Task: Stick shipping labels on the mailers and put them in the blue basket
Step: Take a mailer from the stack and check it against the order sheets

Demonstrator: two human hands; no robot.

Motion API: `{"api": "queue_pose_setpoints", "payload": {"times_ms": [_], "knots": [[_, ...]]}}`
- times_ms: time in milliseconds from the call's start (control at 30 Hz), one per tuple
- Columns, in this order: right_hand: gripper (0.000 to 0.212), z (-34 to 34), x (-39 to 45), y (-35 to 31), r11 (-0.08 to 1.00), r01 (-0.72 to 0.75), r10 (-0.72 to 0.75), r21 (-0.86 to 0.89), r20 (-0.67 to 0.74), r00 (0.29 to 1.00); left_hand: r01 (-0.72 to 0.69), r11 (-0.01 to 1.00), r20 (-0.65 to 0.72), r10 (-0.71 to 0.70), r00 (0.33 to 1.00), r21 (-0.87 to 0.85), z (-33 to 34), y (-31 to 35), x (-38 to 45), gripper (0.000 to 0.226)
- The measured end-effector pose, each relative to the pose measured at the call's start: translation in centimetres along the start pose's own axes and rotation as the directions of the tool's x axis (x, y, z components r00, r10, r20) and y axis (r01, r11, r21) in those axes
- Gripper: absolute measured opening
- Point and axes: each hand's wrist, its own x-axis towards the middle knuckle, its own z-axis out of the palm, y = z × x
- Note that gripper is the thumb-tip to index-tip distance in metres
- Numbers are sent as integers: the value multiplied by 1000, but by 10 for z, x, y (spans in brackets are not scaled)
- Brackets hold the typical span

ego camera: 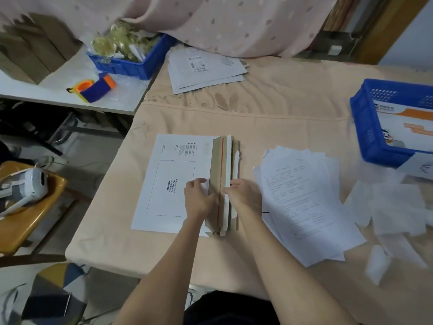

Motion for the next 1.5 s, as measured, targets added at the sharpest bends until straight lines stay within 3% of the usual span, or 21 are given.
{"api": "queue_pose_setpoints", "payload": {"times_ms": [167, 267, 333, 467, 600, 733, 900, 1000, 1100, 1200, 1333, 1400, 1500], "knots": [[34, 5, 6, 1, 996, -72, 76, -51, 92, 993, 9, 999, 22, -10, 1000, 46, 1, 2, 2, 52], [17, 9, 11, 6, 998, -22, 24, -50, 36, 999, 6, 995, 16, -7, 1000, 96, 3, 3, 4, 53], [9, 15, 14, 7, 1000, -6, 6, 12, -19, 1000, -3, 991, 3, 2, 1000, 132, 5, 4, 4, 51], [13, 15, 24, 4, 971, -1, 12, 237, -48, 999, -7, 979, -61, 20, 998, 204, 5, 5, 8, 47], [25, 18, 31, -1, 995, 23, -24, 101, 9, 1000, -2, 983, -79, 16, 997, 183, 4, 4, 12, 42], [16, 25, 34, -2, 995, 68, -72, -73, -62, 995, 6, 982, -66, 6, 998, 188, 2, 2, 14, 41], [19, 15, 30, 9, 968, 118, -158, -222, -169, 973, -11, 948, -65, 33, 997, 318, -3, 2, 16, 59], [14, 16, 32, 13, 982, 170, -185, -84, -217, 959, -45, 944, -49, 65, 997, 326, -2, 2, 17, 71], [10, 8, 35, 13, 960, 215, -194, 178, -129, 973, -90, 962, -34, 102, 994, 258, 0, 11, 18, 72], [3, 1, 41, 13, 943, 211, -198, 256, -75, 977, -132, 980, -23, 137, 990, 151, -1, 25, 18, 76], [12, -1, 54, 17, 902, 127, -130, 412, -21, 991, -109, 994, 1, 109, 994, 28, 0, 36, 20, 85], [23, -6, 56, 17, 876, 90, -107, 475, 9, 994, -108, 994, 24, 108, 994, -11, 2, 39, 24, 81], [23, -12, 57, 20, 845, 93, -109, 527, 0, 994, -147, 989, 31, 147, 989, -7, 4, 41, 29, 69]]}}
